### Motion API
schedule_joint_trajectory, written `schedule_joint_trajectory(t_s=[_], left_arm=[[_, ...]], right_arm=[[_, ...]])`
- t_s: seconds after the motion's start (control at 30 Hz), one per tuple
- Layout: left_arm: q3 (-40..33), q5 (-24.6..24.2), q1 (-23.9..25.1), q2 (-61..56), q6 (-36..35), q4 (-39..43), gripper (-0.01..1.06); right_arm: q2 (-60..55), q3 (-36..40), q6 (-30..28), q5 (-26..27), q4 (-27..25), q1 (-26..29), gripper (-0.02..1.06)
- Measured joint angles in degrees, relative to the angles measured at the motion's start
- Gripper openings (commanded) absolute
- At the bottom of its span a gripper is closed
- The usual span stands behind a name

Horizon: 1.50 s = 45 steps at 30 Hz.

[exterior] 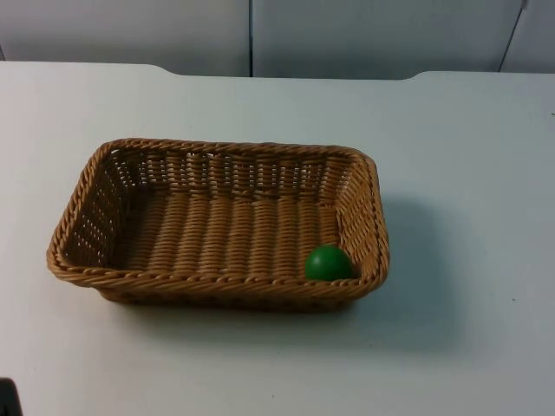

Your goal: Pick up the basket with the left hand and place the ball into the basket with the right hand.

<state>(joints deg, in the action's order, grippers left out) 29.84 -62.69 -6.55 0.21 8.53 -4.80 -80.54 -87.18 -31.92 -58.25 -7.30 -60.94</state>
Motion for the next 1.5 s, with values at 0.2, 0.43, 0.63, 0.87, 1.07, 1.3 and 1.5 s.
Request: schedule_joint_trajectory(t_s=[0.2, 0.43, 0.63, 0.87, 1.07, 1.3, 1.5], left_arm=[[0.00, 0.00, 0.00, 0.00, 0.00, 0.00, 0.00], [0.00, 0.00, 0.00, 0.00, 0.00, 0.00, 0.00], [0.00, 0.00, 0.00, 0.00, 0.00, 0.00, 0.00], [0.00, 0.00, 0.00, 0.00, 0.00, 0.00, 0.00], [0.00, 0.00, 0.00, 0.00, 0.00, 0.00, 0.00], [0.00, 0.00, 0.00, 0.00, 0.00, 0.00, 0.00], [0.00, 0.00, 0.00, 0.00, 0.00, 0.00, 0.00]], right_arm=[[0.00, 0.00, 5.44, 0.00, 7.30, 0.00, 0.00], [0.00, 0.00, 7.74, 0.00, 13.17, 0.00, 0.00], [0.00, 0.00, 7.74, 0.00, 17.03, 0.00, 0.00], [0.00, 0.00, 7.74, -0.68, 19.90, 0.00, 0.00], [0.16, 0.00, 7.74, -6.94, 22.43, 3.90, 0.00], [0.70, 0.00, 7.96, -11.49, 11.81, 17.52, 0.00], [3.77, 0.68, 8.82, -11.58, 7.30, 24.49, 0.00]])
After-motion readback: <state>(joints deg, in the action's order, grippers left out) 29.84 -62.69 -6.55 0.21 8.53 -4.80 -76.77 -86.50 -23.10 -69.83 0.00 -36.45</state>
